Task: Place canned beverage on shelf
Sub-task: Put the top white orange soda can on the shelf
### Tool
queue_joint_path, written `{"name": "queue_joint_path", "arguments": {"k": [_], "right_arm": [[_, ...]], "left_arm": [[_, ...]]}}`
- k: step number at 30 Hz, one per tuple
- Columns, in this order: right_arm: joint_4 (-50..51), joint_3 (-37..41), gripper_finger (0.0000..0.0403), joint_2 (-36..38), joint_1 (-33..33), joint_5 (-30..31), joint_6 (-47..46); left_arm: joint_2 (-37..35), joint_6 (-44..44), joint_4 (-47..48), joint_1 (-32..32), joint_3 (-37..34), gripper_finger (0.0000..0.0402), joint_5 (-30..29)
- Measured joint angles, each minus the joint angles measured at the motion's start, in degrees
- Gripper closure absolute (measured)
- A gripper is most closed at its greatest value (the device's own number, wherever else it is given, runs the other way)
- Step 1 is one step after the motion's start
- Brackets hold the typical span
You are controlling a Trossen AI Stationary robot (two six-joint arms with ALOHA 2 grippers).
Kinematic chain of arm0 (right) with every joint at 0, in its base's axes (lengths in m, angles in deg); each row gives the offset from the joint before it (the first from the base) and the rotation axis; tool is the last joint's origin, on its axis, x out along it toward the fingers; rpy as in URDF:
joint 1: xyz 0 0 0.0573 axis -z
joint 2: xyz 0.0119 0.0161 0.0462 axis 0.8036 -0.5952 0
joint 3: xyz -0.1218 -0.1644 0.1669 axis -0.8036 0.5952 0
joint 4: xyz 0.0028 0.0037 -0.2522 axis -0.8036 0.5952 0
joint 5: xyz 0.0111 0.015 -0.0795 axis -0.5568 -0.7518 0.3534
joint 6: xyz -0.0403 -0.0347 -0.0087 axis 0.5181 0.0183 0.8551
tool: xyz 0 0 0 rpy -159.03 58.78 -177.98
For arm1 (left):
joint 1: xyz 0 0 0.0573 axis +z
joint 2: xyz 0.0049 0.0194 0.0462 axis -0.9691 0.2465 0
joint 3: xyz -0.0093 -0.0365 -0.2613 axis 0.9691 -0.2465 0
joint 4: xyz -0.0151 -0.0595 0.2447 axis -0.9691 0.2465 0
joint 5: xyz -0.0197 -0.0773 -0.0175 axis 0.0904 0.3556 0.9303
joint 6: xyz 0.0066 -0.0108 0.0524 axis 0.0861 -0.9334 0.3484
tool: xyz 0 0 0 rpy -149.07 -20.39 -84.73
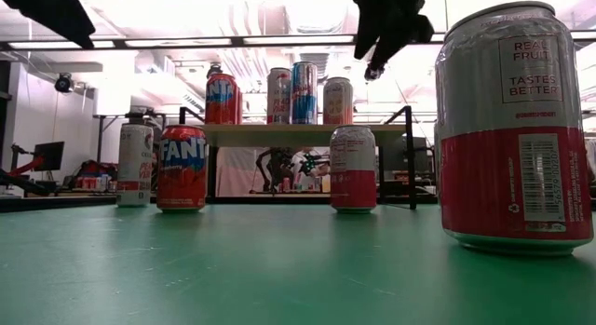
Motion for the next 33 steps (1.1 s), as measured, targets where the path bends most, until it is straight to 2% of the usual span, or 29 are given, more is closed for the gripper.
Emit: {"name": "queue_joint_path", "arguments": {"k": [6, 11, 20, 33], "right_arm": [[-0.13, 0.0, 0.0089, -0.59, 0.52, 2.6, -2.87], [0.06, 0.0, 0.005, -3.37, 1.68, 2.93, -4.25], [0.04, 0.0, 0.0046, -9.86, 2.86, 2.99, -6.98], [-1.7, 0.0, 0.0046, -15.53, 3.11, 3.11, -8.76]], "left_arm": [[-0.01, 0.0, -0.14, 0.0, 0.0, 0.008, -1.66], [0.02, 0.01, -0.52, 0.0, 0.0, 0.008, -4.24], [0.02, 0.12, -0.56, 0.0, 0.0, 0.008, -6.22], [0.04, 2.08, -0.54, 0.0, 0.0, 0.008, -7.73]]}}
